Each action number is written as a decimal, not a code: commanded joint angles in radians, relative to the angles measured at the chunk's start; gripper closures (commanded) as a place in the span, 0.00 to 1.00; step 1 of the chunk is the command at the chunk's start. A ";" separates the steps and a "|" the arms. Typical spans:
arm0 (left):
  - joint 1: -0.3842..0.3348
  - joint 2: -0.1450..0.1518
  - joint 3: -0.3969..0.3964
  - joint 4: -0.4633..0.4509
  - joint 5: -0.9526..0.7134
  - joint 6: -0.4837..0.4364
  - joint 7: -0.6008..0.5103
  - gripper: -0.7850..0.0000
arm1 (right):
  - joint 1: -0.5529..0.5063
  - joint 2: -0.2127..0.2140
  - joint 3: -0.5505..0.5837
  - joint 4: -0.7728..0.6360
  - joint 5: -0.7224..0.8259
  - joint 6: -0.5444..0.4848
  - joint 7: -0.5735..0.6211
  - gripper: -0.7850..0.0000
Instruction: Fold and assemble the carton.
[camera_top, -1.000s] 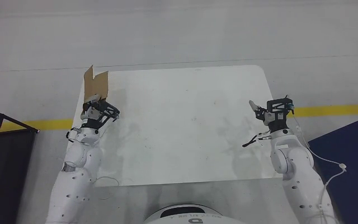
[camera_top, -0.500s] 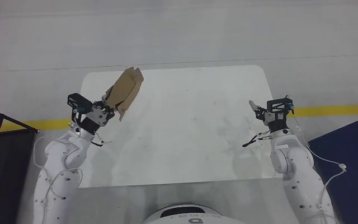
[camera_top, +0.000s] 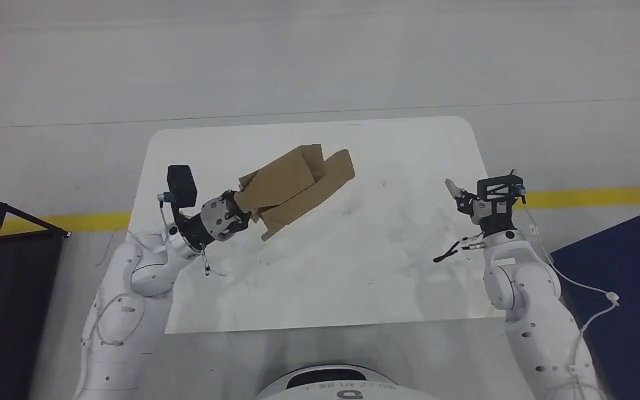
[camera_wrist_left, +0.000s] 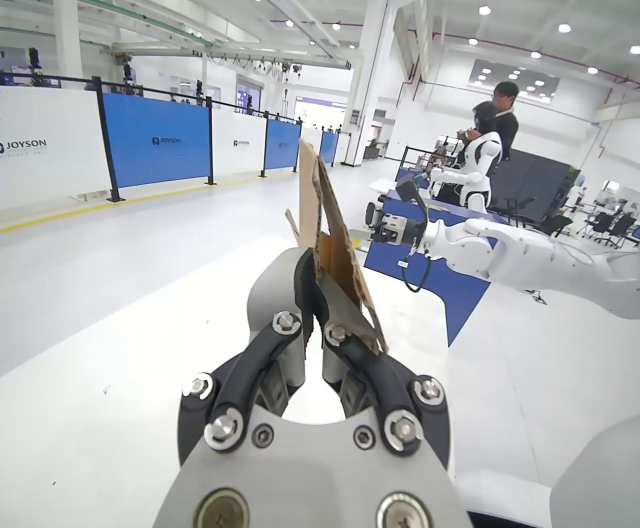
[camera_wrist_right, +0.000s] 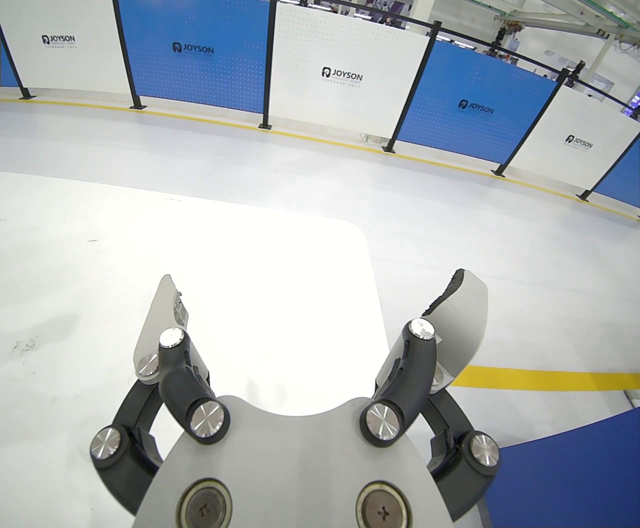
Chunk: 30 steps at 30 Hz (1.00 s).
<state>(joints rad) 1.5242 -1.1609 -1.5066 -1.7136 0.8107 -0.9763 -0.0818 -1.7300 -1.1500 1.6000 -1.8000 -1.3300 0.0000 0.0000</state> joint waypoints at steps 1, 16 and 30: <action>0.002 -0.001 0.003 0.000 -0.009 0.003 0.006 1.00 | 0.000 0.000 0.000 0.000 0.000 0.000 0.000 0.00; -0.217 0.001 0.204 0.130 -0.975 0.001 -0.107 1.00 | 0.000 0.000 0.000 0.000 0.000 0.000 0.000 0.00; -0.252 0.000 0.208 0.172 -0.980 0.036 -0.145 1.00 | 0.000 0.000 0.000 0.000 0.000 0.000 0.000 0.00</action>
<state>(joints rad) 1.2724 -1.1614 -1.2987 -1.5415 -0.1695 -0.9405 -0.2265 -1.7300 -1.1500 1.6000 -1.8000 -1.3300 0.0000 0.0000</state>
